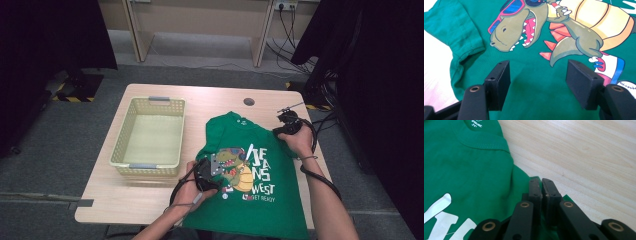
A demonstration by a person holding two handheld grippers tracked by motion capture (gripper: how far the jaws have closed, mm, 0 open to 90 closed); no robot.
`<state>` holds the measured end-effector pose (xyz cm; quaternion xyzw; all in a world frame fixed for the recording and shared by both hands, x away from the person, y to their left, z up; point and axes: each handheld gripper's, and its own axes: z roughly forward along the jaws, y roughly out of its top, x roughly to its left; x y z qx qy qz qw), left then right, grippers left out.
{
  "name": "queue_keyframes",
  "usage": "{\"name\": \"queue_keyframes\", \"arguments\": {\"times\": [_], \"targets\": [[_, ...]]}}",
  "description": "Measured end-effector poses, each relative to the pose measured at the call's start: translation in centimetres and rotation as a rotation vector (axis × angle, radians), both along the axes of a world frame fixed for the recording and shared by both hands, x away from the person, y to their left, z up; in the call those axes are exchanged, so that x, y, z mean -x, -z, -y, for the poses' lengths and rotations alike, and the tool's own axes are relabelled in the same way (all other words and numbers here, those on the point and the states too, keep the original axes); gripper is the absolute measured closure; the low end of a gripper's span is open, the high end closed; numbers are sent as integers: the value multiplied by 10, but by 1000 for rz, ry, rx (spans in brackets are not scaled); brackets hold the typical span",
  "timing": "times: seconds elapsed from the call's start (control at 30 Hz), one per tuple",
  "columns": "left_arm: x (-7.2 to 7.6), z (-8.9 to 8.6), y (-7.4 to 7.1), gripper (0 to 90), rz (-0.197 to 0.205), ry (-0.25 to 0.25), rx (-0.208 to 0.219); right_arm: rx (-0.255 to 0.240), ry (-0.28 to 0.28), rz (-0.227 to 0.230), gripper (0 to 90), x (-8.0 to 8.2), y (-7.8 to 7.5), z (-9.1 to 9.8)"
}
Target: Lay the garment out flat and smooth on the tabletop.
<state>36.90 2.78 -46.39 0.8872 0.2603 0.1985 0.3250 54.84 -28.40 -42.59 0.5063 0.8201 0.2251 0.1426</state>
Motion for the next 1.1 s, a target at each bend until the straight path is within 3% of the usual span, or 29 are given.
{"name": "queue_keyframes", "arguments": {"times": [0.17, 0.4, 0.77, 1.1], "targets": [[0, 0, 0, 354, 1, 1, -1, -8, 17, 1, 889, 0, -2, 0], [1, 0, 1, 357, 7, -2, 6, -41, 51, 42, 893, 2, -11, 4], [3, -1, 1, 374, 10, -2, 10, -131, 183, 146, 894, 10, -34, 33], [3, -1, 1, 377, 11, -2, 9, -147, 256, 168, 893, 17, -41, 55]]}}
